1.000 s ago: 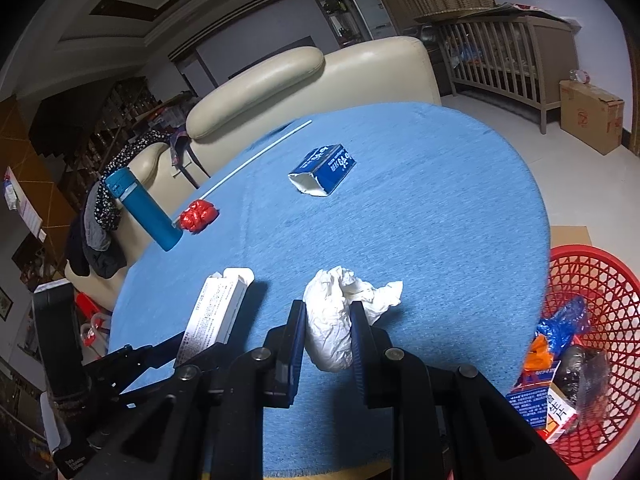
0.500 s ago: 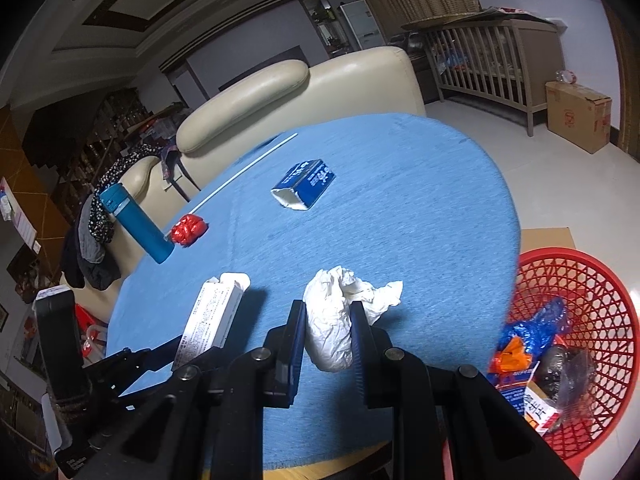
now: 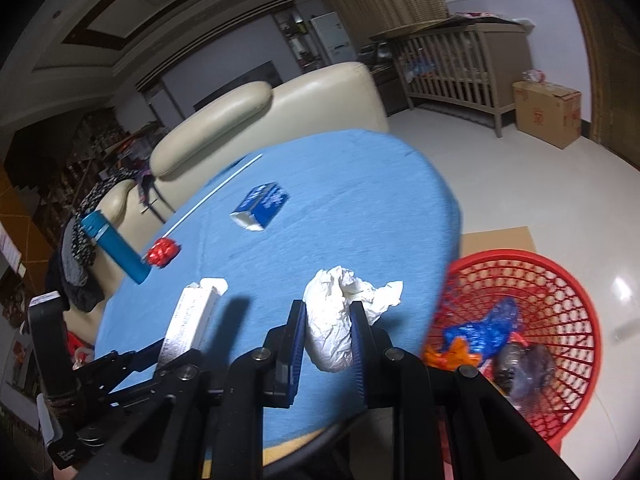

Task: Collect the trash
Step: 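Carry the leaflet with the left tool while the right carries the tissue to the basket, then open the right tool to drop the tissue while the left drops the leaflet into the basket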

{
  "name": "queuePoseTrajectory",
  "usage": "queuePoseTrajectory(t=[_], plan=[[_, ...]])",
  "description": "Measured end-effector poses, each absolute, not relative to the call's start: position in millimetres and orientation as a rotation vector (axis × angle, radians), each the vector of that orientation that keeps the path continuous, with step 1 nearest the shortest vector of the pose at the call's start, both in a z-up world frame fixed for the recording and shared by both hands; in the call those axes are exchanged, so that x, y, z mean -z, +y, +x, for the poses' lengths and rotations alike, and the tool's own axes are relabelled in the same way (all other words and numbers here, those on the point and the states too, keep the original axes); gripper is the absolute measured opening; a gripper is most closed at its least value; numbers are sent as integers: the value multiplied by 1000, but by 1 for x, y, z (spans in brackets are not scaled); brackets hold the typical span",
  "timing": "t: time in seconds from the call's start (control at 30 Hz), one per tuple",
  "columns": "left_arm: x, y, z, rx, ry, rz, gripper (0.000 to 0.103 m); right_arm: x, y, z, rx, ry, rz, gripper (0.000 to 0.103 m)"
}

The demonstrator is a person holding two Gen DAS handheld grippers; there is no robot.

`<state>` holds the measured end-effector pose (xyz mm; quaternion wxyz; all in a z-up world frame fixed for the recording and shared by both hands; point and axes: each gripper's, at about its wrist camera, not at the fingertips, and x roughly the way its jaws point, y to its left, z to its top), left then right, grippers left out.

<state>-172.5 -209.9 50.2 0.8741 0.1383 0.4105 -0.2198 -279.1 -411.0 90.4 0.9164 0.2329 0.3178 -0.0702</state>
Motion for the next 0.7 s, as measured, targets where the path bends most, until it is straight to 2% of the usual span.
queuePoseTrajectory(t=[0.7], plan=[[-56, -294, -216, 668, 810, 396, 47, -67, -519, -330, 393, 668, 564, 23]])
